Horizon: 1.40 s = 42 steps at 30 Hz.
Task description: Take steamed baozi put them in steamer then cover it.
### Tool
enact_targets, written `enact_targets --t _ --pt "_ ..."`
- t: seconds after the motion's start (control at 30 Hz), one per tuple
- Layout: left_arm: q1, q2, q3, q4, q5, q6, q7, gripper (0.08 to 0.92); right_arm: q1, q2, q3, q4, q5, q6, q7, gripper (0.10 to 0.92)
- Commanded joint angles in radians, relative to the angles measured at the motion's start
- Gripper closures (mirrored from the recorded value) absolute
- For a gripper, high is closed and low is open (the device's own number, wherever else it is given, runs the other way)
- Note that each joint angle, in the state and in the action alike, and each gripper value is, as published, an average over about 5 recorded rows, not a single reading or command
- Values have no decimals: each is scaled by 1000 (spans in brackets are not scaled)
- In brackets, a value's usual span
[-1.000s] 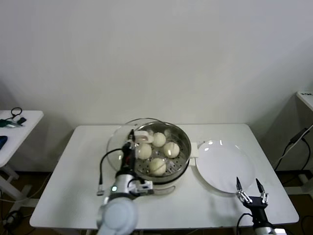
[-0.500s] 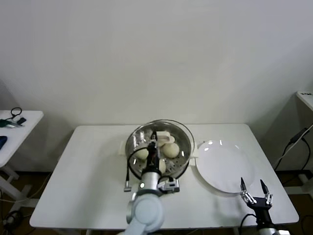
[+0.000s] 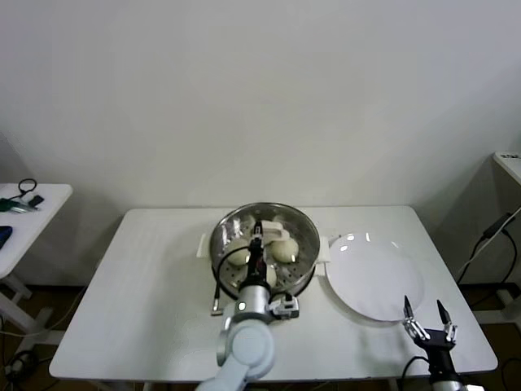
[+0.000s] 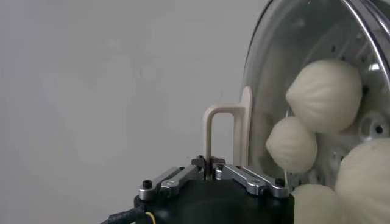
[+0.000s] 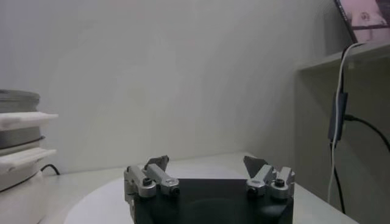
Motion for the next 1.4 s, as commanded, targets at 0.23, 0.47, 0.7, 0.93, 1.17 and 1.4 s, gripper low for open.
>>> enact_targets --t 0.23,0.47,0.7,0.93,1.17,1.4 --pt "-4 -1 -3 29 10 1 -11 852 -7 5 3 1 2 11 -2 203" --pt "0 5 -14 29 3 0 -20 849 -7 8 0 10 2 -7 8 203" --pt "16 5 -16 24 -11 -19 -26 692 -26 -2 -17 38 26 -74 99 203" --pt "29 24 -7 -53 -106 -20 -27 493 -28 -10 -22 51 -16 -95 98 203" --pt "101 94 -5 -222 -281 -22 -27 293 -34 -1 -24 70 -69 -111 92 203" --pt "228 143 -111 -345 -501 -126 -122 180 -28 -1 -23 71 -108 -91 85 203"
